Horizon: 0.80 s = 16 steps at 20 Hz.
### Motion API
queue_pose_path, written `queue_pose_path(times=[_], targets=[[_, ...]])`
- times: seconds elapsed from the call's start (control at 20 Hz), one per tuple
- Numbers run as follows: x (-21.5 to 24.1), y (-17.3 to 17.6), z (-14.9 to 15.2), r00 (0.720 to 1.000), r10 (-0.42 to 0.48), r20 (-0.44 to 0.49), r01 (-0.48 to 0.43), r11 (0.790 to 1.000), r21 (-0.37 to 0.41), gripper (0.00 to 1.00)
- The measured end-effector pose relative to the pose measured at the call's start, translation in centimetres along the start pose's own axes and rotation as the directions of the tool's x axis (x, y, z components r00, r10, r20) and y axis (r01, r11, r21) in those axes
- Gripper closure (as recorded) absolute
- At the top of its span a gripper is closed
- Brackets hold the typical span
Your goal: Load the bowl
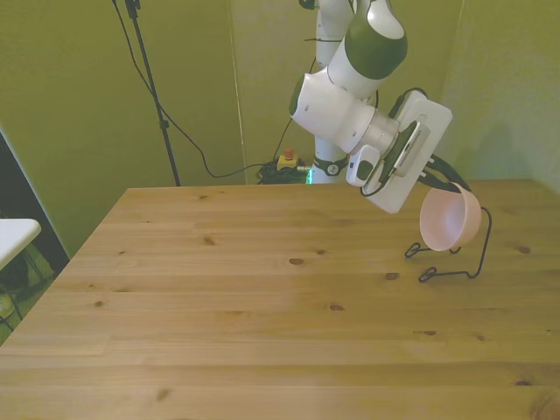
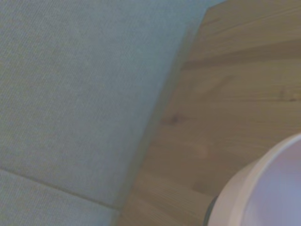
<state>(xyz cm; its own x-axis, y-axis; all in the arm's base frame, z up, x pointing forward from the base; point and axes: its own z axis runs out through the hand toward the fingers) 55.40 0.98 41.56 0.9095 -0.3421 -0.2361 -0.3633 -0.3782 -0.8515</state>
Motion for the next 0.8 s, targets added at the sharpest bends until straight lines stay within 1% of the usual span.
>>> queue_pose_path(times=[0.15, 0.4, 0.8], targets=[[0.4, 0.6, 0.4, 1.000, 0.012, 0.014, -0.012, 1.000, 0.025, 1.00], [1.1, 1.6, 1.1, 0.999, 0.032, 0.019, -0.033, 0.999, 0.042, 1.00], [1.5, 2.7, 2.1, 0.998, 0.059, 0.030, -0.060, 0.997, 0.048, 1.00]])
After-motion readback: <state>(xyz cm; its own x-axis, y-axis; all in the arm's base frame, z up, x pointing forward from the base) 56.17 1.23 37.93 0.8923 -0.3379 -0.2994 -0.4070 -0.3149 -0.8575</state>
